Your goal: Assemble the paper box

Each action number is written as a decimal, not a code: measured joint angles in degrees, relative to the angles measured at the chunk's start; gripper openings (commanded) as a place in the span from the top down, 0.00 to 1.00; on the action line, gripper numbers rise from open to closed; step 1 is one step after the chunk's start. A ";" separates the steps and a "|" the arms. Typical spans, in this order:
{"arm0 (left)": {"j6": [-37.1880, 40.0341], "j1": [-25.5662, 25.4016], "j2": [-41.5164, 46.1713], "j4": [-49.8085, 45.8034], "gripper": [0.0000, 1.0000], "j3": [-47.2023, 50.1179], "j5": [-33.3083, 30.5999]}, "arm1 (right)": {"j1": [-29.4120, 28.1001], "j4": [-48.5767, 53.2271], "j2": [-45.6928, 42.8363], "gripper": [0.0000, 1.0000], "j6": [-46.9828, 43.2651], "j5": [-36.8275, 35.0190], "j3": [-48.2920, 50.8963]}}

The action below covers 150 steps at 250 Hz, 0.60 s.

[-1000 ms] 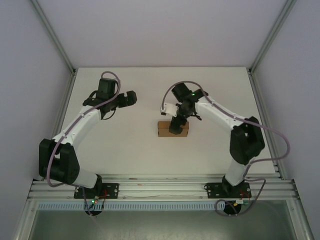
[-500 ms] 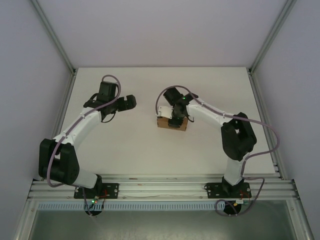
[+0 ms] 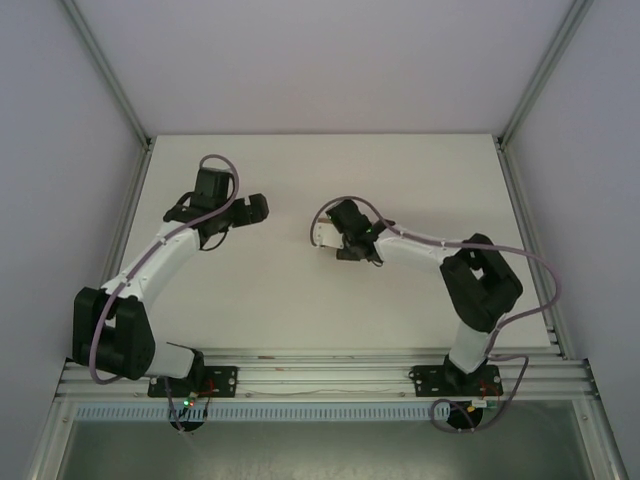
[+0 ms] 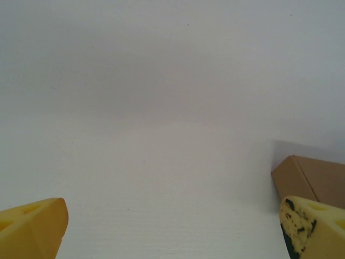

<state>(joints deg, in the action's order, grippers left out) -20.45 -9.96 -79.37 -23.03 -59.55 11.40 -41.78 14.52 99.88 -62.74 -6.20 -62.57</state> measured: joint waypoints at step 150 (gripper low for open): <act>4.57 2.05 4.57 11.69 0.00 8.87 -10.12 | 2.56 0.04 -25.81 0.00 22.67 5.40 13.40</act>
<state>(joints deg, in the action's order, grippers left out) -15.88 -7.90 -74.81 -11.33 -50.68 1.28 -39.22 14.57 74.06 -40.07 -0.80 -49.17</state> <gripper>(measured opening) 0.998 0.998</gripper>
